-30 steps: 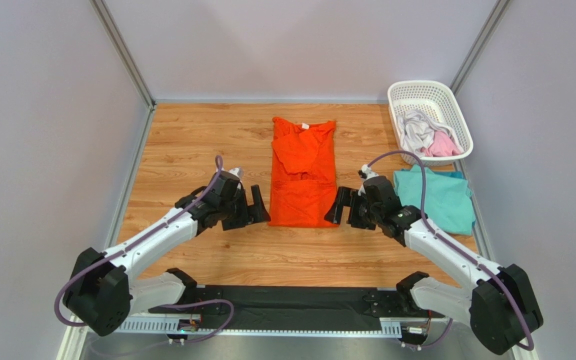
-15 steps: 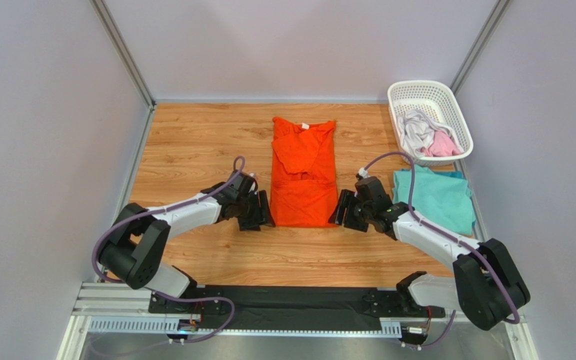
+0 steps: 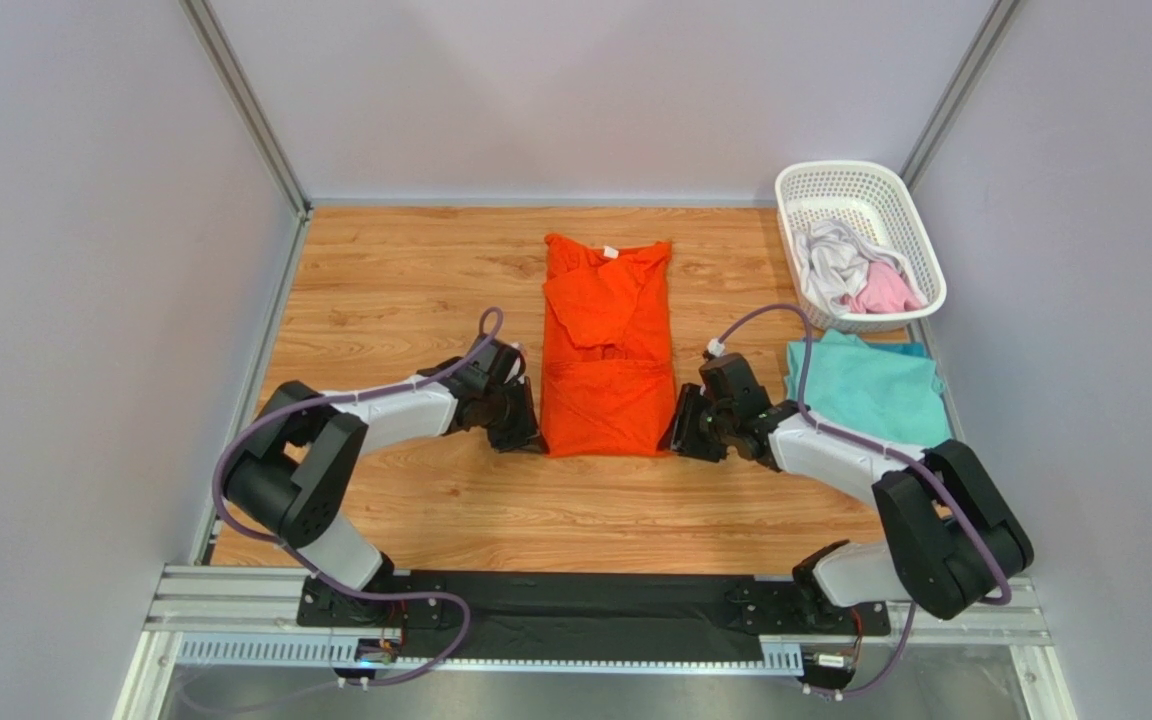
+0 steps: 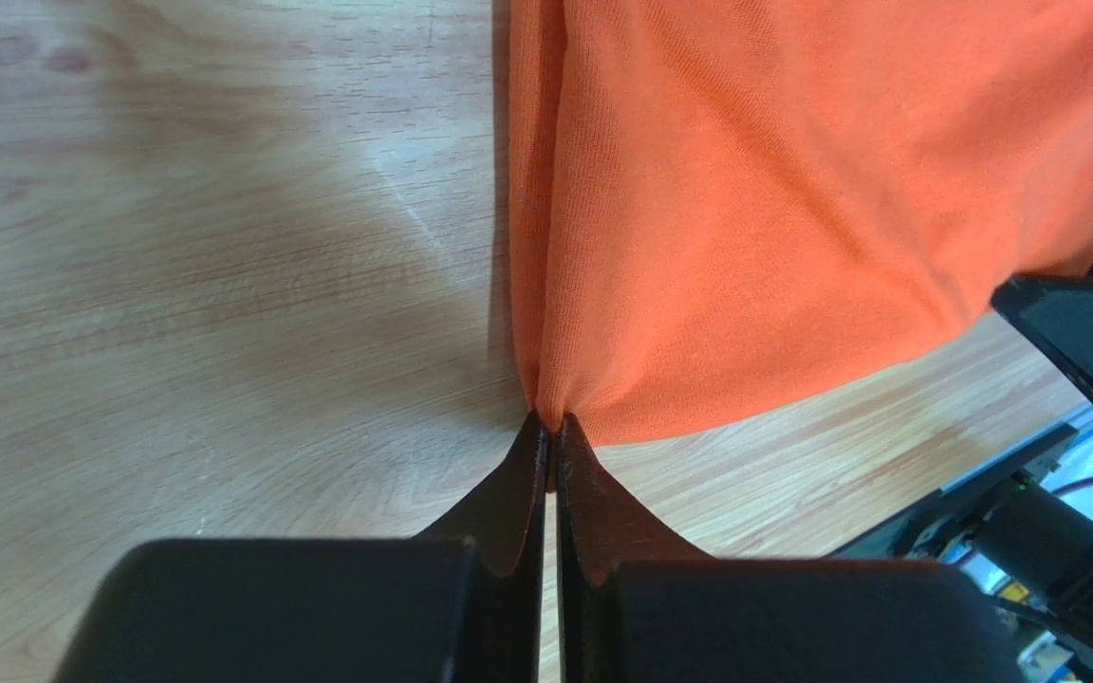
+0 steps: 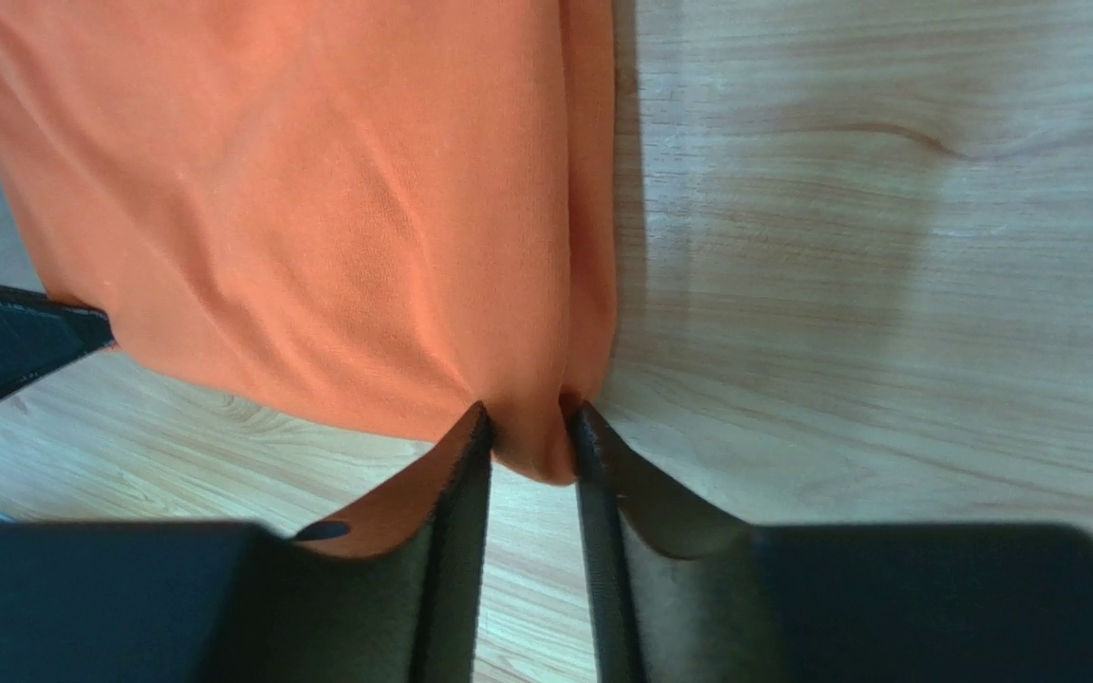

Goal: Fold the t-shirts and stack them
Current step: Fold the tshirt

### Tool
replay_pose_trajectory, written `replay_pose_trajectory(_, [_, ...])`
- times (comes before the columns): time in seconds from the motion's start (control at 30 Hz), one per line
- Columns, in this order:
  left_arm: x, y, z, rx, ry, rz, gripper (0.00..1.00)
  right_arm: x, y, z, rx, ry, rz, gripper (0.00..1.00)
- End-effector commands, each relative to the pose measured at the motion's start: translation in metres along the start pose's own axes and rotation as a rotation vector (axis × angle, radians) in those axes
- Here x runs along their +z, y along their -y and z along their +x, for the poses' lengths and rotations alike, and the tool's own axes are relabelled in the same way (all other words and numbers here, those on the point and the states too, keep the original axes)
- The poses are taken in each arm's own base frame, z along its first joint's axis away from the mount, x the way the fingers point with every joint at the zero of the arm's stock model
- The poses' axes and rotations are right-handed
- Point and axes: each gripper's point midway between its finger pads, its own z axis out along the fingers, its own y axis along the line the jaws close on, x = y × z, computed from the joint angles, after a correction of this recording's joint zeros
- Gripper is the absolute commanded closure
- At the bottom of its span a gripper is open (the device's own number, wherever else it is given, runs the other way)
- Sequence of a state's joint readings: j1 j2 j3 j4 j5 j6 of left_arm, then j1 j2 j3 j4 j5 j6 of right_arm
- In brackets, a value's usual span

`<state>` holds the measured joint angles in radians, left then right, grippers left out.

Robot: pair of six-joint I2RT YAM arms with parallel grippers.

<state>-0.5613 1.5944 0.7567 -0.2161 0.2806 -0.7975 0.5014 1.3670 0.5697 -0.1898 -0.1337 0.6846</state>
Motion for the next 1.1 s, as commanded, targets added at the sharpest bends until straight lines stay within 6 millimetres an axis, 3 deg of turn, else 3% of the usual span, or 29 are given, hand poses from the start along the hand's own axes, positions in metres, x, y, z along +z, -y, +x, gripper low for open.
replay_pose_trajectory(0.0, [0.002, 0.009, -0.006, 0.013, 0.003, 0.031, 1.00, 0.005, -0.006, -0.009, -0.008, 0.025, -0.021, 0.74])
replay_pose_trajectory(0.07, [0.000, 0.010, -0.003, 0.011, -0.001, 0.035, 1.00, 0.006, -0.007, -0.007, -0.009, 0.015, -0.031, 0.89])
replay_pose_trajectory(0.17, [-0.010, 0.013, -0.001, 0.018, 0.007, 0.056, 1.00, 0.001, -0.013, 0.002, -0.018, -0.026, -0.073, 0.99])
replay_pose_trajectory(0.4, [-0.049, 0.011, 0.034, 0.050, 0.030, 0.092, 1.00, -0.040, -0.023, 0.045, -0.073, -0.157, -0.192, 1.00])
replay_pose_trajectory(0.43, [-0.055, 0.005, 0.043, 0.050, 0.016, 0.065, 1.00, -0.054, -0.024, 0.057, -0.077, -0.194, -0.214, 1.00])
replay_pose_trajectory(0.63, [-0.105, 0.022, 0.077, 0.108, 0.052, 0.175, 1.00, -0.119, -0.041, 0.097, -0.124, -0.356, -0.354, 1.00])
replay_pose_trajectory(0.8, [-0.159, 0.040, 0.077, 0.139, 0.177, 0.317, 1.00, -0.180, -0.074, 0.100, -0.155, -0.371, -0.525, 1.00])
replay_pose_trajectory(0.9, [-0.186, 0.054, 0.075, 0.164, 0.234, 0.395, 1.00, -0.206, -0.091, 0.098, -0.153, -0.386, -0.605, 0.99])
replay_pose_trajectory(1.07, [-0.210, 0.059, 0.063, 0.179, 0.305, 0.374, 1.00, -0.222, -0.104, 0.092, -0.148, -0.387, -0.644, 0.99])
